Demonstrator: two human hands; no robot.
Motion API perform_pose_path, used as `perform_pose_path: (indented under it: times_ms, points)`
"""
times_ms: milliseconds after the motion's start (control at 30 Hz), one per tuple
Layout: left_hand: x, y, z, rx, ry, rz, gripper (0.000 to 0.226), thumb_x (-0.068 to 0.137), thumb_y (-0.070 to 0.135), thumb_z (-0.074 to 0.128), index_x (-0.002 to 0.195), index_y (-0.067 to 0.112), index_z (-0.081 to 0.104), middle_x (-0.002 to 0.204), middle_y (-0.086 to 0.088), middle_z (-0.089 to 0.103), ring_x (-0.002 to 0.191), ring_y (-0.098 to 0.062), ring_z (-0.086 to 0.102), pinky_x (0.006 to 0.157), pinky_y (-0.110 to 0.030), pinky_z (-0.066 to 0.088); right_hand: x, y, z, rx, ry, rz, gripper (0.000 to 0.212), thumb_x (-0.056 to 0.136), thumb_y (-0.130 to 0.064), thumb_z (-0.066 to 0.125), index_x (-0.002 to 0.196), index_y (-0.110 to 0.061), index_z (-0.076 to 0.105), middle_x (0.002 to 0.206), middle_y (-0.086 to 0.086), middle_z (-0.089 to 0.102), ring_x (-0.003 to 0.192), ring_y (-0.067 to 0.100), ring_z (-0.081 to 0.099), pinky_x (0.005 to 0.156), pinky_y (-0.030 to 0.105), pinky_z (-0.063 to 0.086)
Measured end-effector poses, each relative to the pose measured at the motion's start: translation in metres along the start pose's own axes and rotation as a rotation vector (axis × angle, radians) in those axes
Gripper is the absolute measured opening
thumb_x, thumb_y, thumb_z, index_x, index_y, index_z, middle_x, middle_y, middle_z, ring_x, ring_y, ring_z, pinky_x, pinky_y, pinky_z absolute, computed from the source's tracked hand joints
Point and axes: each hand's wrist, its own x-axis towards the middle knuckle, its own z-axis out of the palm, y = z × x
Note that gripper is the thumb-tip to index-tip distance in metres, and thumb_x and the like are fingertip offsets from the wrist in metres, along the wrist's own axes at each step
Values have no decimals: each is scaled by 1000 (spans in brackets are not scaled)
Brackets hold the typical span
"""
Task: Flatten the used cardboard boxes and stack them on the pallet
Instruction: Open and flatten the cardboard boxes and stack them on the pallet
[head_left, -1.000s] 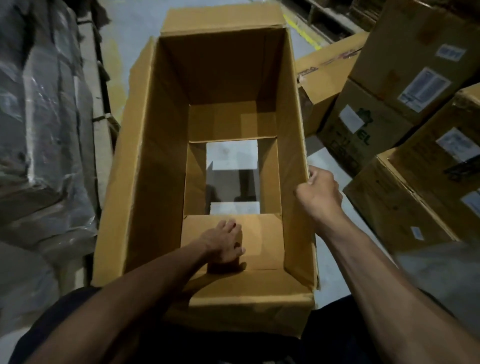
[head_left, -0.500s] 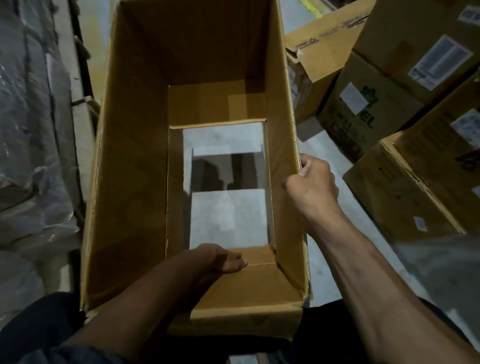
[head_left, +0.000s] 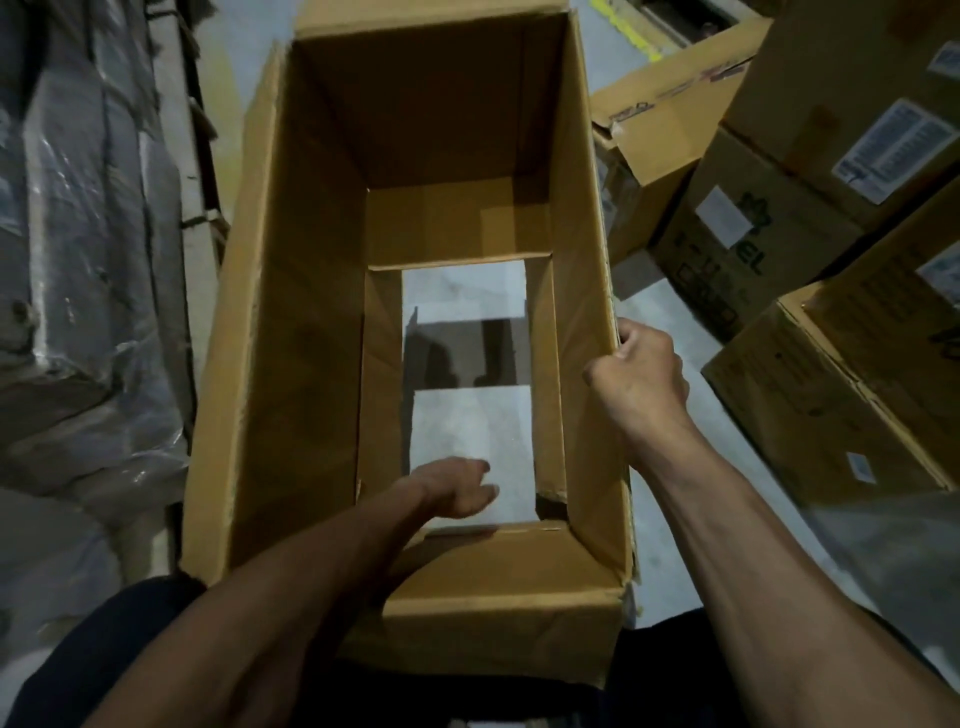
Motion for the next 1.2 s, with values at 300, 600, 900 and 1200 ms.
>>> perform_pose_path:
  times_ms: [300, 600, 900, 1200]
  points:
    - [-91, -38, -90, 219, 1074, -164, 58, 99, 43, 48, 149, 15, 39, 161, -10, 27, 152, -29, 15, 122, -49, 8, -2, 8, 2, -39, 57, -1, 27, 97, -10, 56, 117, -28, 64, 97, 1, 67, 84, 25, 65, 74, 39, 56]
    - [-103, -96, -105, -325, 951, -381, 45, 93, 36, 66, 121, 8, 45, 119, -19, 60, 109, -40, 59, 86, -45, 49, -14, 13, -12, -24, 66, -1, 19, 98, -10, 57, 100, -28, 62, 96, 3, 68, 89, 29, 67, 85, 50, 58]
    - [-99, -101, -102, -402, 999, -291, 28, 93, 25, 63, 114, 8, 57, 107, -16, 65, 97, -37, 62, 86, -50, 54, 0, 22, -25, -29, 136, 16, 24, 100, -6, 54, 114, -23, 65, 99, 4, 66, 82, 24, 63, 69, 39, 54]
    - [-118, -73, -37, -315, 999, -114, 35, 93, 30, 58, 124, 14, 58, 107, -16, 70, 100, -40, 64, 81, -45, 53, 12, 9, -11, 77, 202, 46, 22, 95, -11, 59, 110, -24, 68, 98, 3, 68, 89, 28, 66, 83, 53, 58]
